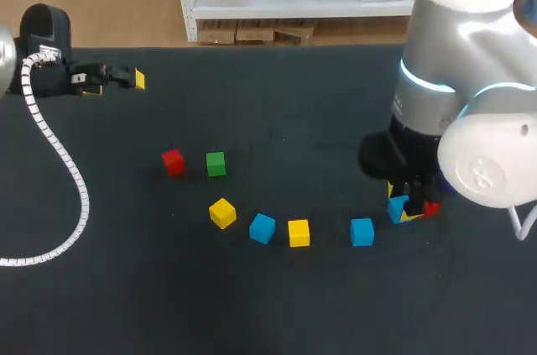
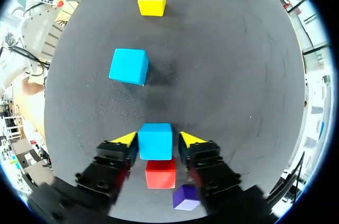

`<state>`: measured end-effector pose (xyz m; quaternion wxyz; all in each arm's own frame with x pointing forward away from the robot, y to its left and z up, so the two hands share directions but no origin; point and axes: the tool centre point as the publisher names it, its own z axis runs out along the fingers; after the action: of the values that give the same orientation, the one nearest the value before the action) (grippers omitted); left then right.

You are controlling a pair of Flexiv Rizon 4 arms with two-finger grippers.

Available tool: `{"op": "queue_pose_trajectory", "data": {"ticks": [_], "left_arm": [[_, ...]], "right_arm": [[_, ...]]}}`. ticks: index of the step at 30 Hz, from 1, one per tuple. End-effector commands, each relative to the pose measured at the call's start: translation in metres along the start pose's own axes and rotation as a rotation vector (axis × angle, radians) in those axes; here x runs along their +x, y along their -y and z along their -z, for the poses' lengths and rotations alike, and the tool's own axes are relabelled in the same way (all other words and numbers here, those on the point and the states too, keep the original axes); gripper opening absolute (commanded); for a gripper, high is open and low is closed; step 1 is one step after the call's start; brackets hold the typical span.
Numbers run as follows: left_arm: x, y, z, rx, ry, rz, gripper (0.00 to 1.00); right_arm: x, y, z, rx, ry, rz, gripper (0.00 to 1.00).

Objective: Place the blue cubes, place green cubes on the blue cubes, place the yellow cubes on the green cubes, then place the red cubes on the yellow cubes, and place purple cube on the red cubes.

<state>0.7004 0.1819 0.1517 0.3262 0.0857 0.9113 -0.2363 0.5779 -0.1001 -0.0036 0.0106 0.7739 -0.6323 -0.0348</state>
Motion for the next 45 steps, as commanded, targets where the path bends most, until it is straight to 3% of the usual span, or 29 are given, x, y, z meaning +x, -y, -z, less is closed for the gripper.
{"op": "queue_pose_trajectory", "data": {"ticks": [1, 2, 5, 9, 12, 23, 26, 31, 45], "left_arm": [[0.001, -0.002, 0.0, 0.011, 0.006, -0.002, 1.0], [0.001, -0.002, 0.0, 0.011, 0.006, -0.002, 1.0], [0.001, -0.002, 0.0, 0.011, 0.006, -0.002, 1.0], [0.001, -0.002, 0.0, 0.011, 0.006, -0.002, 1.0], [0.001, -0.002, 0.0, 0.011, 0.006, -0.002, 1.0], [0.001, -0.002, 0.0, 0.011, 0.006, -0.002, 1.0], [0.001, -0.002, 0.0, 0.011, 0.006, -0.002, 1.0], [0.001, -0.002, 0.0, 0.011, 0.006, -0.002, 1.0], [0.001, -0.002, 0.0, 0.011, 0.006, -0.002, 1.0]], "right_arm": [[0.003, -0.005, 0.001, 0.019, -0.002, -0.005, 0.35], [0.003, -0.004, 0.002, 0.023, -0.001, -0.008, 0.22], [0.001, -0.004, 0.006, 0.021, 0.016, -0.027, 0.0], [-0.004, -0.002, 0.013, -0.002, 0.036, -0.071, 0.0], [-0.01, 0.005, 0.018, 0.023, -0.003, -0.091, 0.0], [-0.039, 0.055, 0.038, 0.012, -0.066, -0.181, 0.0], [-0.04, 0.067, 0.034, -0.026, -0.025, -0.182, 0.0], [-0.04, 0.084, 0.028, -0.03, -0.026, -0.19, 0.0], [-0.04, 0.119, 0.025, -0.006, -0.005, -0.238, 0.0]]}}
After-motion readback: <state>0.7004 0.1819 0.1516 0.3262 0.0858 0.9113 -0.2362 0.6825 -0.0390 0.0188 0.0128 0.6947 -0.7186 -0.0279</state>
